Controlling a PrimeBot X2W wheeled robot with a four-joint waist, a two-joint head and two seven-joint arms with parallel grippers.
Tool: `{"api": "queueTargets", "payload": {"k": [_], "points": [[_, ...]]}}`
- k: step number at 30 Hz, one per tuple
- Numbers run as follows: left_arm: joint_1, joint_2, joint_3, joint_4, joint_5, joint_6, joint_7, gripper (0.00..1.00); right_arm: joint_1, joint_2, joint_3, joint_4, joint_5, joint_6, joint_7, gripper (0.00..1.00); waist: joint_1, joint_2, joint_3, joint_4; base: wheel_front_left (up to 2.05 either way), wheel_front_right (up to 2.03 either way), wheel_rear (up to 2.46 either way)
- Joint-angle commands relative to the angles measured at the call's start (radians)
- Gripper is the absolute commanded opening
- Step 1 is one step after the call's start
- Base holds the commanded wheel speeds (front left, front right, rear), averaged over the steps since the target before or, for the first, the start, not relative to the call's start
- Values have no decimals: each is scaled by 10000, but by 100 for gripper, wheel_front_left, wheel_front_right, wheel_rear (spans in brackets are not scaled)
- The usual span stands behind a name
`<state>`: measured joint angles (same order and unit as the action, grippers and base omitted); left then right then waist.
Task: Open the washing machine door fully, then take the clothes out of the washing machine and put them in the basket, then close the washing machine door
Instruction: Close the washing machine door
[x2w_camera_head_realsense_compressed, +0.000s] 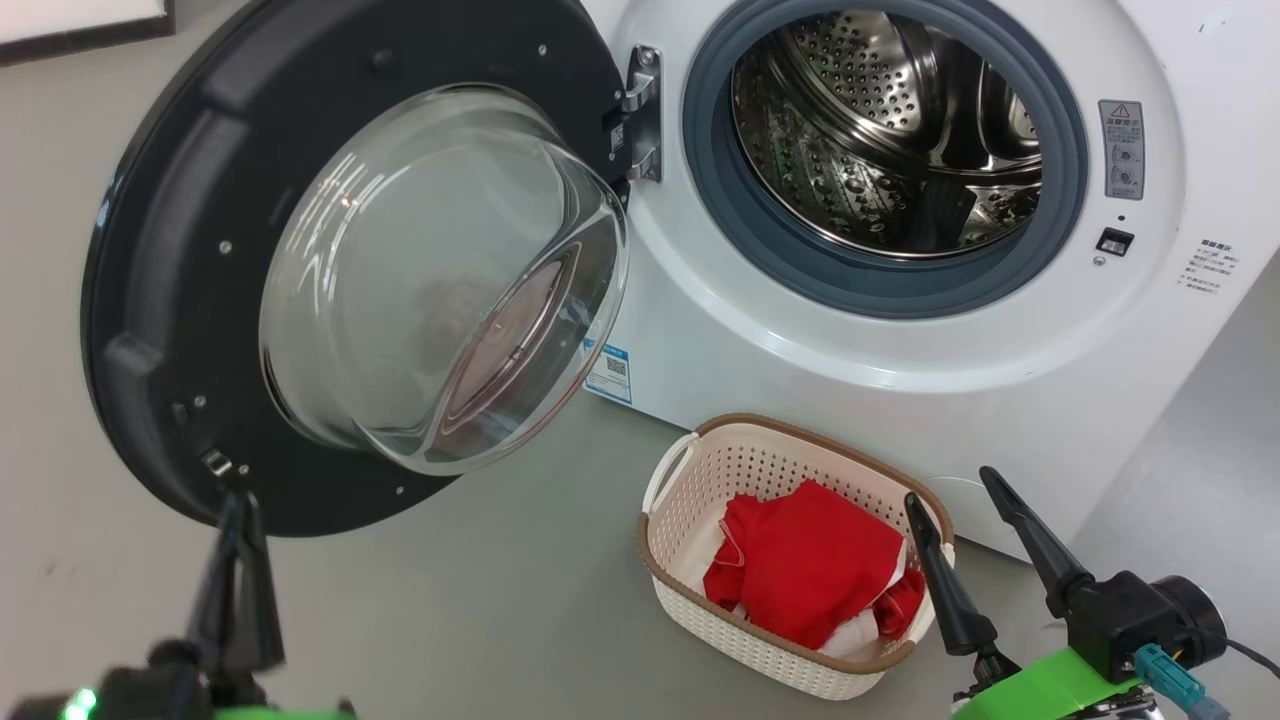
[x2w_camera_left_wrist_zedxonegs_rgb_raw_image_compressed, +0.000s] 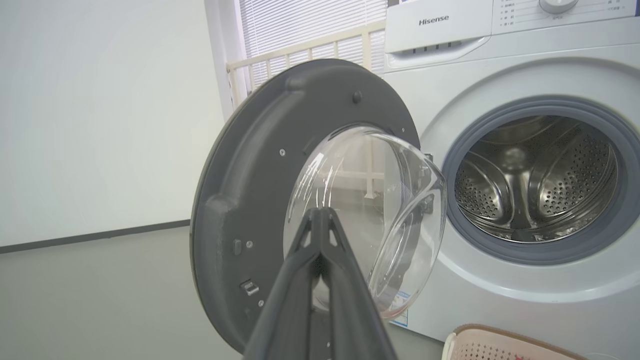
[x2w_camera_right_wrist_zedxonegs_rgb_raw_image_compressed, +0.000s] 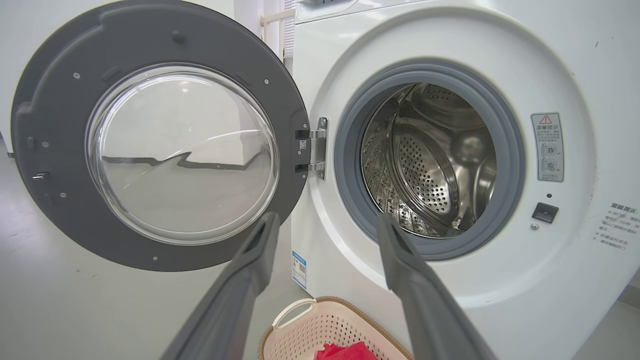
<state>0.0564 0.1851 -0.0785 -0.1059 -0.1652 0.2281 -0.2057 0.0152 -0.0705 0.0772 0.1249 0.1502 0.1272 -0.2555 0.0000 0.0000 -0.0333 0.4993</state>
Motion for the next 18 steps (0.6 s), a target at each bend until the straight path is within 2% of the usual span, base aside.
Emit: {"api": "queueTargets", "payload": {"k": [1, 11, 14, 18], "points": [[-966, 301, 507, -243, 141, 44, -187, 0, -339, -146, 215, -182, 32, 35, -63, 100, 0, 0, -6, -9, 0, 0, 0], [-3773, 768, 1608, 963, -798, -454, -521, 0, -167, -238, 234, -58, 130, 35, -63, 100, 0, 0, -158, -285, 0, 0, 0], [-4700, 940, 2065, 1719, -1229, -612, -540, 0, -158, -279, 232, -61, 119, 35, -63, 100, 0, 0, -167, -444, 0, 0, 0], [-5983, 971, 2776, 3095, -2357, -1028, -548, 0, -102, -309, 225, -35, 120, 35, -63, 100, 0, 0, -182, -576, 0, 0, 0]]}}
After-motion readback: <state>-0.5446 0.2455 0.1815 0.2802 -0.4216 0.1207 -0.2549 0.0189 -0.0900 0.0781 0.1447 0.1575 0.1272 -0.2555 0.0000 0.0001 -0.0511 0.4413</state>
